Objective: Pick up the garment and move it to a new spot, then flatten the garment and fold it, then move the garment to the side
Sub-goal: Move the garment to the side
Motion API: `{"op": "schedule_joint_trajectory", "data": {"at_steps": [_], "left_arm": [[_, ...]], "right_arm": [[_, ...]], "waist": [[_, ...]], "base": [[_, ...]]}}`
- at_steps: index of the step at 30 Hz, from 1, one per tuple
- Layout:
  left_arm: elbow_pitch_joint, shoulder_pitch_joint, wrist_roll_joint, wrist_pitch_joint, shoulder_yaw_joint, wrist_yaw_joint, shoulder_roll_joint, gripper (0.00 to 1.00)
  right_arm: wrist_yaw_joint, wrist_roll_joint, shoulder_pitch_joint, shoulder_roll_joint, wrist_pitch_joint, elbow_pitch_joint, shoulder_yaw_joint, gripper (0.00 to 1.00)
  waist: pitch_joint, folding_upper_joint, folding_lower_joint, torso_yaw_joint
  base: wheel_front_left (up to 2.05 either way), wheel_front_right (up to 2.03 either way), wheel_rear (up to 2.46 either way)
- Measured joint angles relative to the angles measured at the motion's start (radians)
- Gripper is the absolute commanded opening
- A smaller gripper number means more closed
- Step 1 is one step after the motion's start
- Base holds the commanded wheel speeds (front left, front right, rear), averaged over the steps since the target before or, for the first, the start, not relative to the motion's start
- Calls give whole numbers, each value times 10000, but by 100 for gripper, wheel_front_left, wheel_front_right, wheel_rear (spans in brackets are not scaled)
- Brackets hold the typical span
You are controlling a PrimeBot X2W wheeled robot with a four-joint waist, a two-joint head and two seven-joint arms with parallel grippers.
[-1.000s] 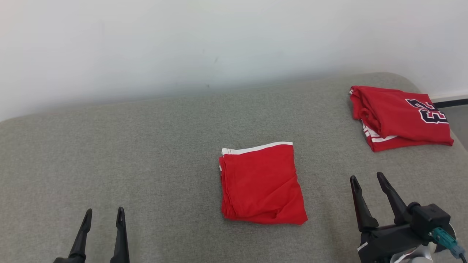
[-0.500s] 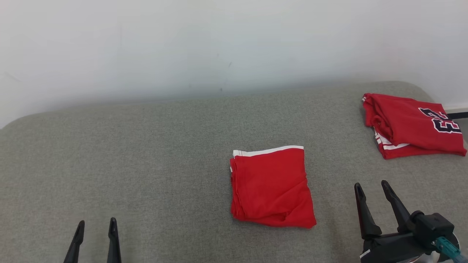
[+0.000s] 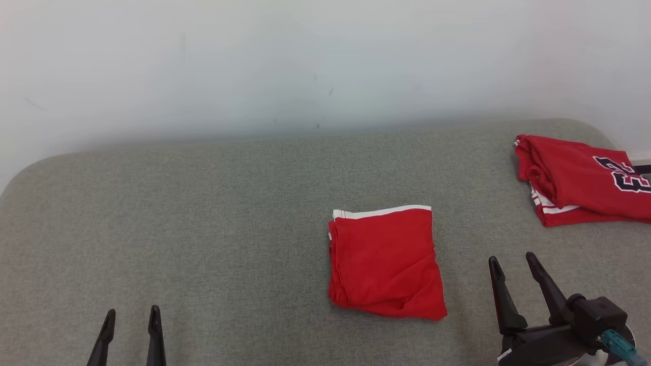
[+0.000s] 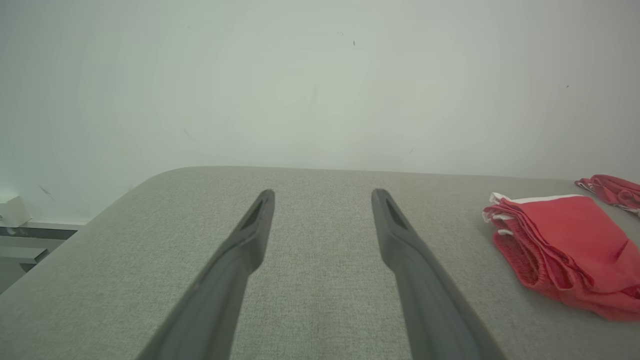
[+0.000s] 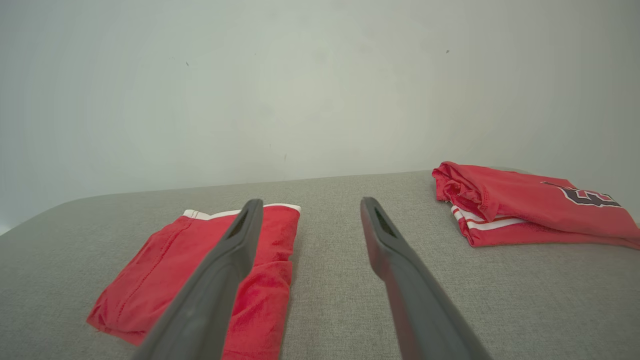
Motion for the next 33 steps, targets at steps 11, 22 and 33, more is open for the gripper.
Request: {"op": "schedule_joint_trajectory", "data": {"at_steps": [11, 22, 33], "left_arm": [[-56, 5, -176, 0, -228, -2, 192, 100], [-33, 29, -207, 0, -359, -2, 282, 100], [58, -174, -188, 0, -612, -2, 261, 100]], "right_arm": [[0, 6, 0, -36, 84, 23, 82, 100], [0, 111, 2, -46, 125, 244, 148, 100], [0, 221, -1331, -451, 420, 1553, 917, 100]], "waist": [[-56, 0, 0, 51], [-50, 0, 0, 96], [181, 0, 0, 482]], "base": [[0, 0, 0], [0, 0, 0], [0, 0, 0]]}}
